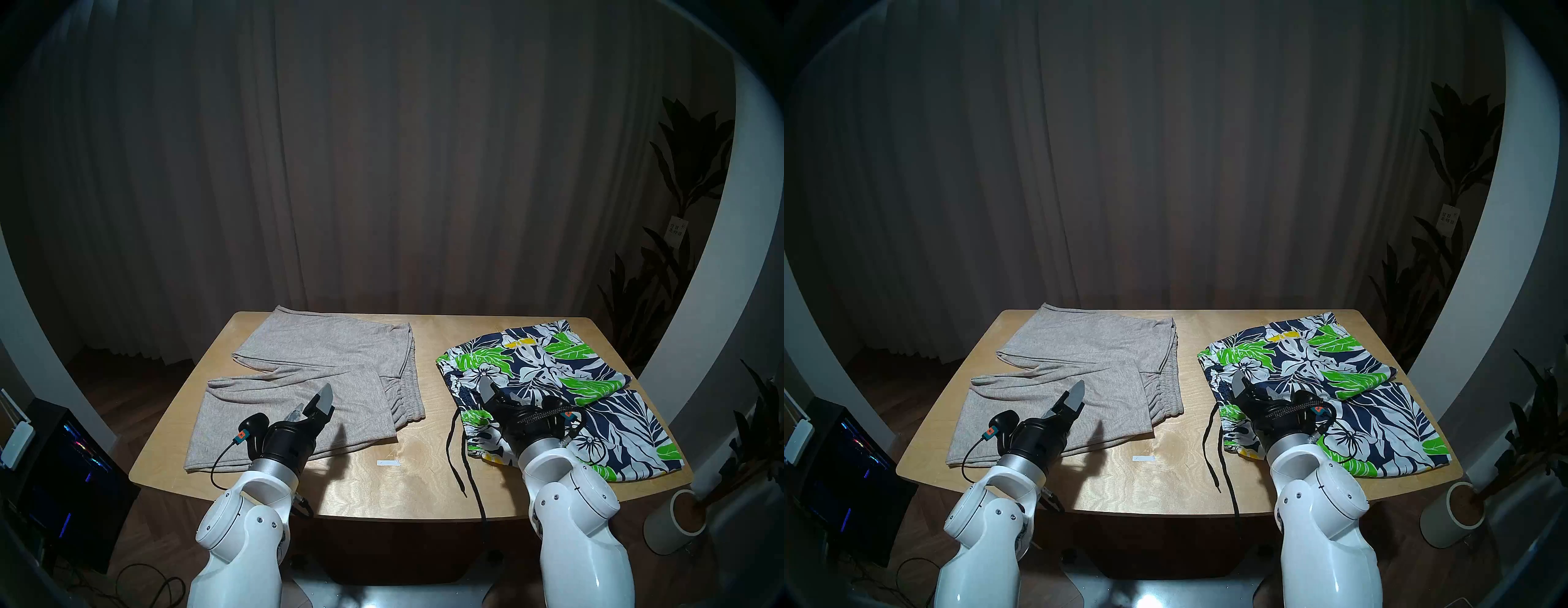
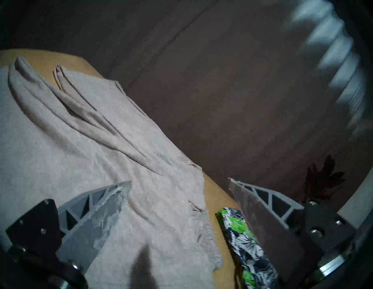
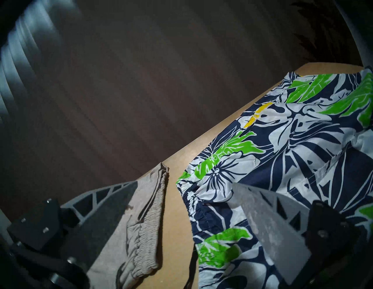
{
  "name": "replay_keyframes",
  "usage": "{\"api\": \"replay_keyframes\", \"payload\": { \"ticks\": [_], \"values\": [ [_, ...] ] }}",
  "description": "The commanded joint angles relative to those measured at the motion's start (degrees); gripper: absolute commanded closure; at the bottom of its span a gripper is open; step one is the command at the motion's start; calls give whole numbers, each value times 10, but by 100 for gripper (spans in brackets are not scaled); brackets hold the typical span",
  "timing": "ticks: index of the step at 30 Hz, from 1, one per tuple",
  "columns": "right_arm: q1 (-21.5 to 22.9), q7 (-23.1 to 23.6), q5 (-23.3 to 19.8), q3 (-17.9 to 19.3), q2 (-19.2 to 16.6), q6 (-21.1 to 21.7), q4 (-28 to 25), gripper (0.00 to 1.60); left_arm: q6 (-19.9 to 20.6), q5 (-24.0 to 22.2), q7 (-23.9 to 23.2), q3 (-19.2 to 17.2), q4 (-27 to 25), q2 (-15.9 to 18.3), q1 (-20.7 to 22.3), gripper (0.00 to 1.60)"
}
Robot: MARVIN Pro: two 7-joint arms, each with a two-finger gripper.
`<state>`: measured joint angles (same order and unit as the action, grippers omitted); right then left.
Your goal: Fold pants twice and stack them
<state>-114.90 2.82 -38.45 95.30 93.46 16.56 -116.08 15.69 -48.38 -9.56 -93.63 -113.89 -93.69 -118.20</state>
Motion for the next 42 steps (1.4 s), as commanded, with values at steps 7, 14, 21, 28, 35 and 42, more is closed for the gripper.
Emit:
{"api": "replay_keyframes", "payload": {
  "ticks": [7, 14, 21, 28, 35, 42],
  "values": [
    [-52, -3, -156, 94, 29, 100, -89, 0, 128, -142, -28, 16, -30, 2, -4, 0],
    [-60, -32, -237, 149, 43, 167, -111, 0, 193, -190, -16, 21, -13, 6, 29, 0],
    [-67, -75, -286, 192, 61, 193, -128, 0, 227, -214, 6, 39, 16, 17, 77, 0],
    [-75, -97, -309, 215, 69, 200, -135, 0, 240, -234, 34, 64, 34, 27, 102, 0],
    [-80, -112, -316, 225, 76, 200, -142, 0, 216, -252, 67, 95, 43, 35, 119, 0],
    [-79, -115, -318, 241, 76, 193, -135, 0, 147, -280, 103, 147, 39, 55, 122, 0]
  ]
}}
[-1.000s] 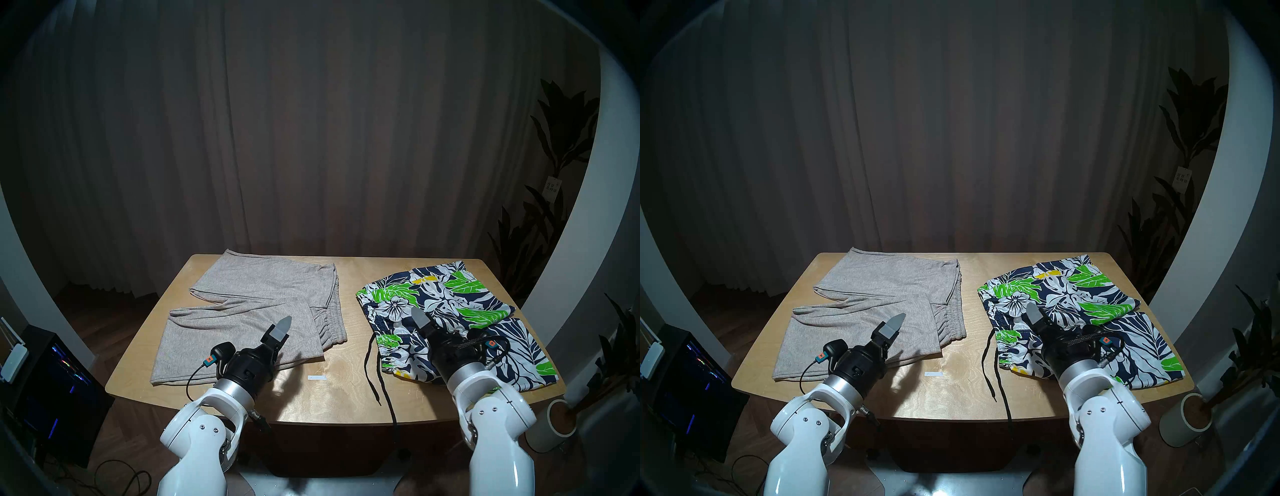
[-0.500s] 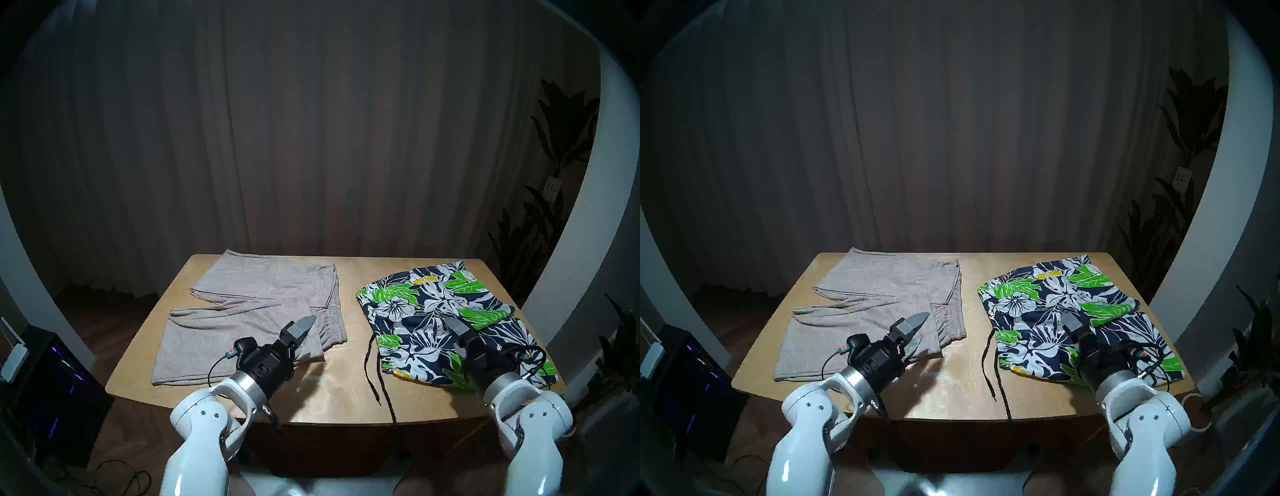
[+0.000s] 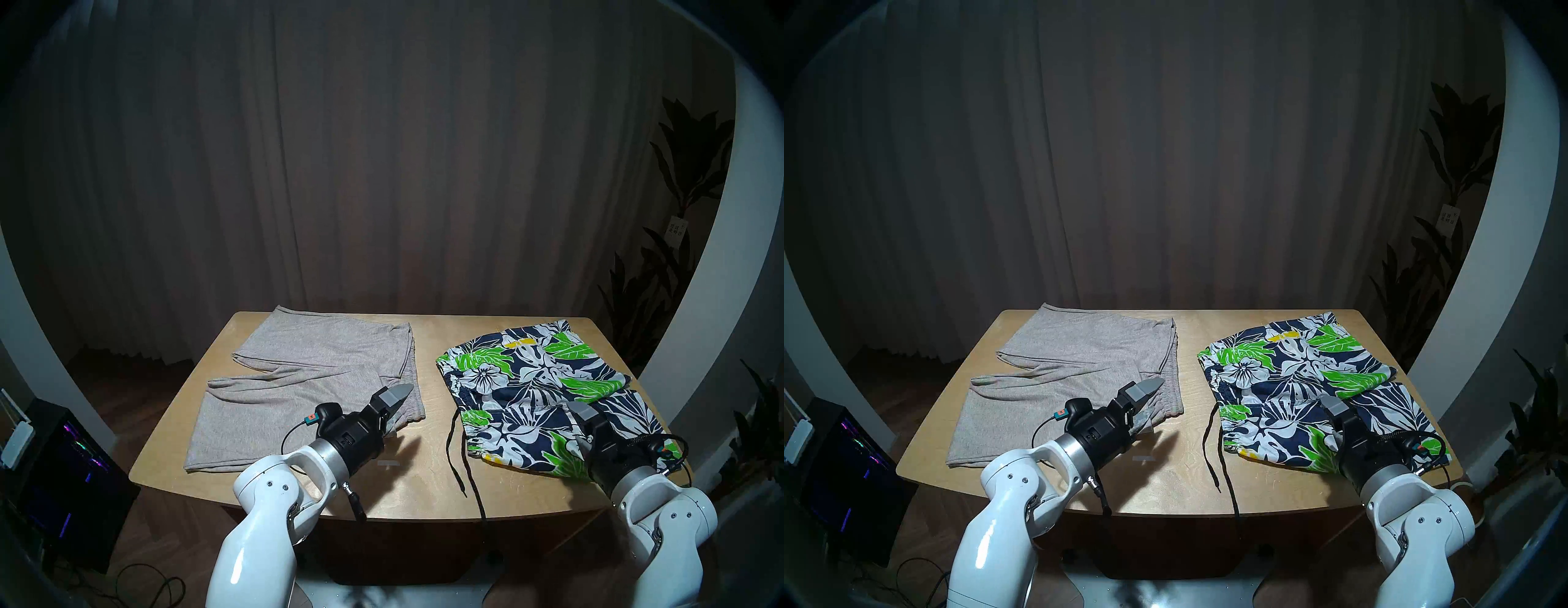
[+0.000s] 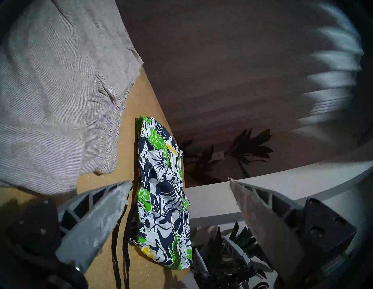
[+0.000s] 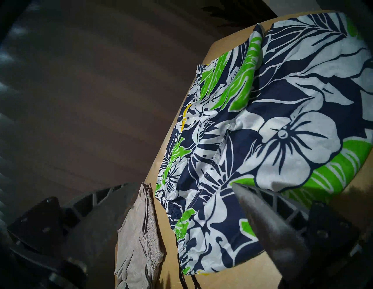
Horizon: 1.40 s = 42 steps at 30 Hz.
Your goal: Fold pants twice and stack them
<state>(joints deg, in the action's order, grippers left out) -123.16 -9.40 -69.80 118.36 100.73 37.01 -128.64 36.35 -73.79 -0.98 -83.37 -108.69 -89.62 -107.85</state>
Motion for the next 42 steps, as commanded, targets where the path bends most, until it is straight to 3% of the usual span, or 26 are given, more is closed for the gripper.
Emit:
{"api": "replay_keyframes", "payload": {
  "ticks": [1, 13, 15, 16, 17, 18, 19, 21, 22, 27, 28, 29, 32, 37, 39, 40, 42],
  "values": [
    [9, 8, -7, 14, 3, -14, -5, 0, -70, -26, 24, 53, -16, 18, 18, 0],
    [49, 8, -52, 64, -7, -15, 57, 0, -190, -13, 133, 132, -41, 59, 15, 0],
    [51, 10, -56, 68, -10, -14, 63, 0, -201, -14, 141, 140, -41, 64, 17, 0],
    [54, 13, -63, 76, -15, -11, 72, 0, -230, -16, 147, 157, -40, 74, 21, 0],
    [54, 18, -69, 80, -18, -8, 76, 0, -221, -12, 150, 158, -41, 73, 23, 0],
    [55, 21, -73, 84, -20, -6, 79, 0, -247, -11, 152, 173, -42, 82, 27, 0],
    [54, 30, -74, 86, -26, -5, 80, 0, -243, -4, 155, 174, -45, 81, 29, 0],
    [53, 34, -74, 88, -30, -3, 80, 0, -256, 1, 157, 181, -47, 85, 32, 0],
    [50, 39, -65, 87, -38, -2, 77, 0, -266, 29, 157, 192, -50, 90, 39, 0],
    [48, 59, -63, 91, -51, 8, 81, 0, -322, 37, 169, 224, -48, 107, 54, 0],
    [48, 62, -63, 91, -52, 8, 82, 0, -315, 41, 172, 223, -48, 103, 54, 0],
    [47, 70, -62, 92, -55, 11, 85, 0, -346, 44, 178, 239, -46, 114, 61, 0],
    [46, 77, -61, 93, -57, 12, 86, 0, -362, 46, 184, 249, -44, 118, 66, 0],
    [45, 94, -57, 94, -61, 14, 91, 0, -427, 47, 205, 286, -38, 138, 85, 0],
    [45, 96, -56, 94, -61, 14, 92, 0, -430, 48, 208, 288, -38, 137, 87, 0],
    [45, 98, -56, 94, -62, 14, 92, 0, -458, -24, 228, 305, -65, 176, 62, 0],
    [50, 82, -64, 98, -53, 13, 91, 0, -465, -50, 228, 301, -74, 186, 47, 0]
  ]
}}
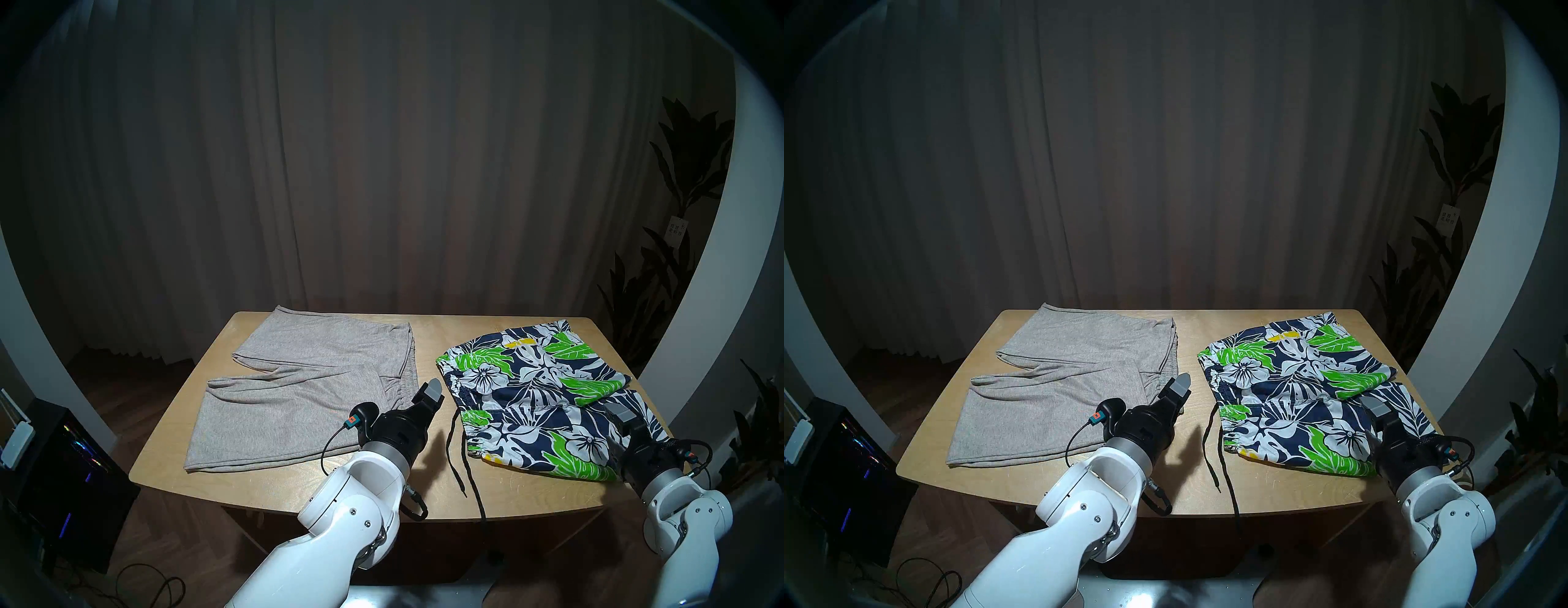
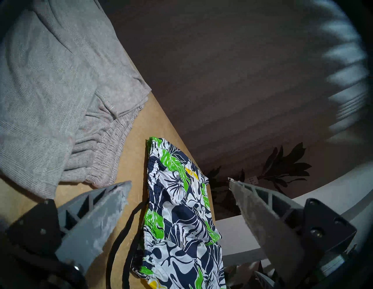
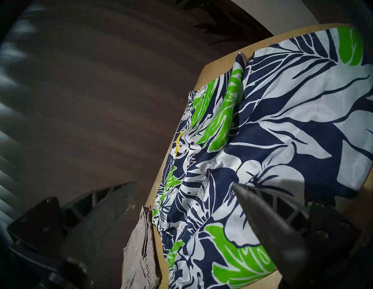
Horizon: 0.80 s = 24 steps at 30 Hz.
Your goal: Fold pants twice and stack them
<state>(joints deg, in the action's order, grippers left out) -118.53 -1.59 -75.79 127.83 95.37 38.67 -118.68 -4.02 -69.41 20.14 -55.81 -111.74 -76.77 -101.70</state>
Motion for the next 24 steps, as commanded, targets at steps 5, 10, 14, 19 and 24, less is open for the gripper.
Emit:
{"api": "replay_keyframes", "payload": {
  "ticks": [5, 10, 14, 19, 24],
  "values": [
    [7, -1, -24, 21, 17, -7, -7, 0, -72, -140, 20, 19, -43, 76, -35, 0],
    [4, -6, -45, 37, 35, -7, -8, 0, -76, -211, 19, 24, -51, 86, -34, 0],
    [5, -11, -55, 47, 42, -10, -8, 0, -78, -244, 19, 26, -52, 91, -33, 0],
    [12, -28, -72, 68, 45, -13, -4, 0, -81, -310, 20, 34, -66, 93, -20, 0],
    [20, -40, -82, 75, 45, -13, -1, 0, -83, -348, 25, 41, -72, 94, -13, 0]
  ]
}}
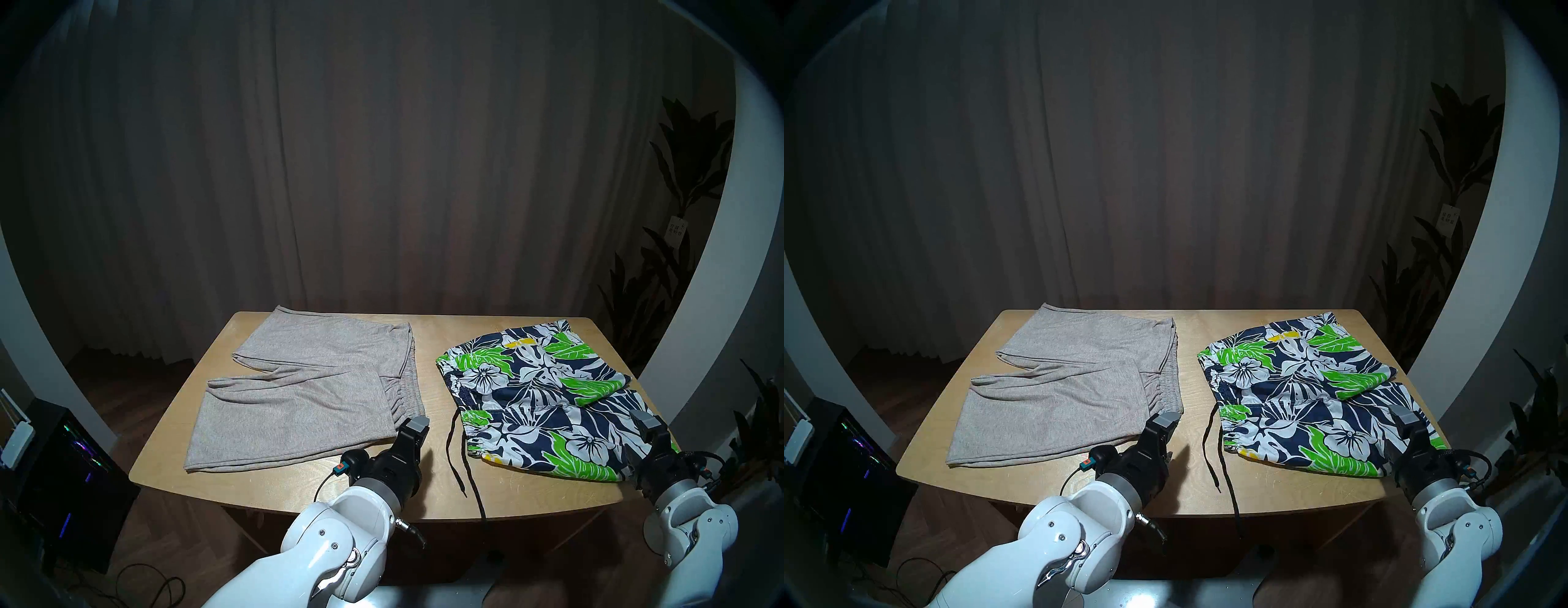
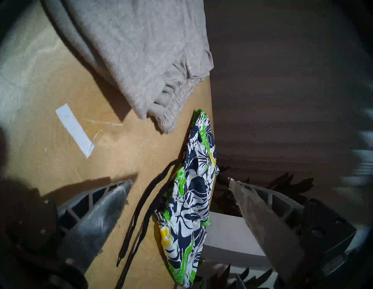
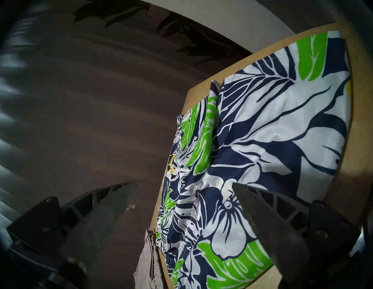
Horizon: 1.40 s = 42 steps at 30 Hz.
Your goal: Fold pants twice and stack them
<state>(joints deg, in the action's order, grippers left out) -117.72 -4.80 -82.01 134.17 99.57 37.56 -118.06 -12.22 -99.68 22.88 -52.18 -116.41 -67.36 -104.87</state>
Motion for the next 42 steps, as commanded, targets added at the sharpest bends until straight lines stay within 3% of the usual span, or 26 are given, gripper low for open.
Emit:
{"api": "replay_keyframes", "payload": {
  "ticks": [1, 21, 42],
  "values": [
    [14, -11, -22, 13, 3, -2, -5, 0, 0, -52, -2, 6, -25, 1, 21, 0],
    [47, -66, -54, 36, -11, -2, 35, 0, 13, -194, 13, 62, 6, -4, 86, 0],
    [65, -106, -79, 59, -32, 9, 70, 0, 30, -221, 17, 146, 72, -32, 183, 0]
  ]
}}
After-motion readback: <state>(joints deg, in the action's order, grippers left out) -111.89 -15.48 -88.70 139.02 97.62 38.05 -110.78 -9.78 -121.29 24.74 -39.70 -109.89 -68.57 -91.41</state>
